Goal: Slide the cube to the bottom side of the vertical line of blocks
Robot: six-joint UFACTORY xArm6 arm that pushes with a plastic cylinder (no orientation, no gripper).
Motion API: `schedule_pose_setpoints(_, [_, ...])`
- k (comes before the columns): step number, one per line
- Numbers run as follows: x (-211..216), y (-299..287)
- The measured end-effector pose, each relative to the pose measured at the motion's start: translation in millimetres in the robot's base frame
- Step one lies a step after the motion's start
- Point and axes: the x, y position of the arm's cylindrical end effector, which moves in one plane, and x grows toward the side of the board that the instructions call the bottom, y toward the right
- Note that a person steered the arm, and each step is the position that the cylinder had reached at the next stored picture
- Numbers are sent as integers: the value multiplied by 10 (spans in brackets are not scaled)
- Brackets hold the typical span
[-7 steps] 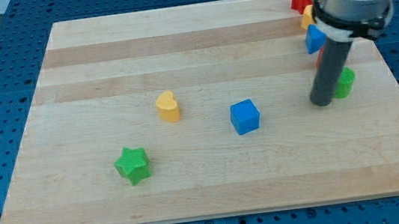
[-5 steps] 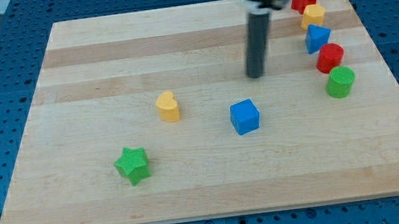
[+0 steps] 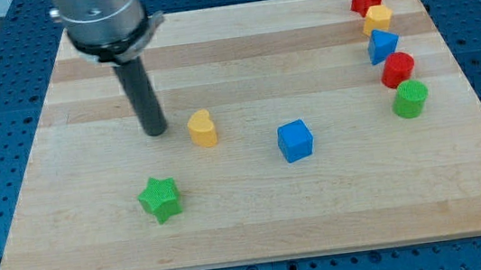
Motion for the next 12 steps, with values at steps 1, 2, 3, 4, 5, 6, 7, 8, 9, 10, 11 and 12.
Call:
schedule_pose_setpoints(1, [3, 415])
schedule_pose_setpoints(2, [154, 621])
schedule_pose_setpoints(3, [263, 869])
schedule_pose_setpoints(4, [413, 1127])
schedule_pose_setpoints(5, [643, 1434])
schedule_pose_setpoints(6, [648, 1830])
schedule_pose_setpoints(7, [648, 1797])
schedule_pose_setpoints(8, [540, 1748])
schedule_pose_setpoints(9, [318, 1768])
schedule_pose_setpoints(10, [398, 2062])
schedule_pose_setpoints(11, [588, 2457])
schedule_pose_setpoints(12, [685, 2609])
